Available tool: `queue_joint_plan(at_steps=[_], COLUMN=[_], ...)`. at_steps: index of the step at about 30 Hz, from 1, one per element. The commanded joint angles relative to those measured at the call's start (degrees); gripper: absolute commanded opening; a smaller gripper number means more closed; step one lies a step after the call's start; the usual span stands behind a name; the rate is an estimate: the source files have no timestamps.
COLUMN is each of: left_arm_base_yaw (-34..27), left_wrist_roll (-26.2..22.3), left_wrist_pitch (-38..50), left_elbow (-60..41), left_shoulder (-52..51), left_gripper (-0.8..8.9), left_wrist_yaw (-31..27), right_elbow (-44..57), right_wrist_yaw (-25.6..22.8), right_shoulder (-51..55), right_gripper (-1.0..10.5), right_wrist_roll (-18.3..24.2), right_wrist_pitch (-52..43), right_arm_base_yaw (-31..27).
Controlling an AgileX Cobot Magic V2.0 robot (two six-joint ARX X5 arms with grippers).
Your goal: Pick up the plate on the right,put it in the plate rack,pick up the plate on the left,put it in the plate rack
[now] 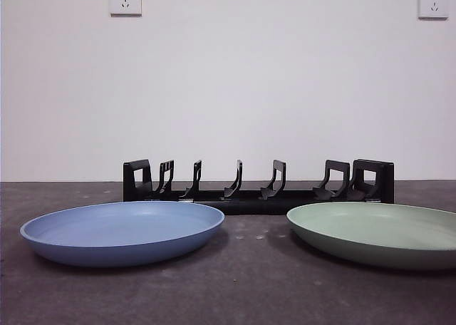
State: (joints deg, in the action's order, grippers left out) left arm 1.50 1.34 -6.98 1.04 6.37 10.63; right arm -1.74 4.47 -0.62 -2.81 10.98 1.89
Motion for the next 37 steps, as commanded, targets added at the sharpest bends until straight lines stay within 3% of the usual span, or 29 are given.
queue_joint_plan(at_steps=[1, 4, 12, 17, 27, 31, 34, 37], left_arm_base_yaw=[-0.17, -0.17, -0.17, -0.17, -0.17, -0.17, -0.11, -0.04], left_wrist_roll=[2.23, 3.98, 5.09, 4.74, 4.00, 2.27, -0.22, -1.64], left_wrist_pitch=[0.76, -0.52, -3.21, -7.93, -16.70, -21.90, -26.27, -28.76], left_elbow=[0.26, 2.38, 13.46, 22.95, 38.29, 43.50, 47.19, 49.88], left_shoulder=[0.02, 0.31, 5.20, 11.15, 21.68, 24.96, 27.28, 28.63], left_gripper=[-0.06, -0.07, -0.07, -0.07, -0.07, -0.05, 0.04, 1.23], left_wrist_yaw=[-0.11, -0.07, 3.37, 6.45, 17.44, 23.61, 24.33, 24.33], right_elbow=[-0.20, -2.16, -12.04, -23.39, -48.04, -54.25, -56.74, -57.92], right_wrist_yaw=[0.00, -0.07, -0.15, 0.44, 5.64, 6.69, 6.69, 6.69], right_shoulder=[-0.02, -0.02, -5.75, -14.53, -31.02, -34.73, -36.26, -36.89], right_gripper=[-0.1, -0.1, -0.1, -0.1, -0.1, -0.1, -0.1, 0.0], right_wrist_roll=[-3.34, -6.27, -8.85, -9.99, 2.21, 4.90, 5.90, 5.90], right_wrist_pitch=[-2.84, -4.24, -2.12, 5.51, 25.73, 32.33, 34.53, 35.52], right_arm_base_yaw=[-0.02, -0.02, -0.02, -0.02, 0.00, 0.00, 0.00, 0.00])
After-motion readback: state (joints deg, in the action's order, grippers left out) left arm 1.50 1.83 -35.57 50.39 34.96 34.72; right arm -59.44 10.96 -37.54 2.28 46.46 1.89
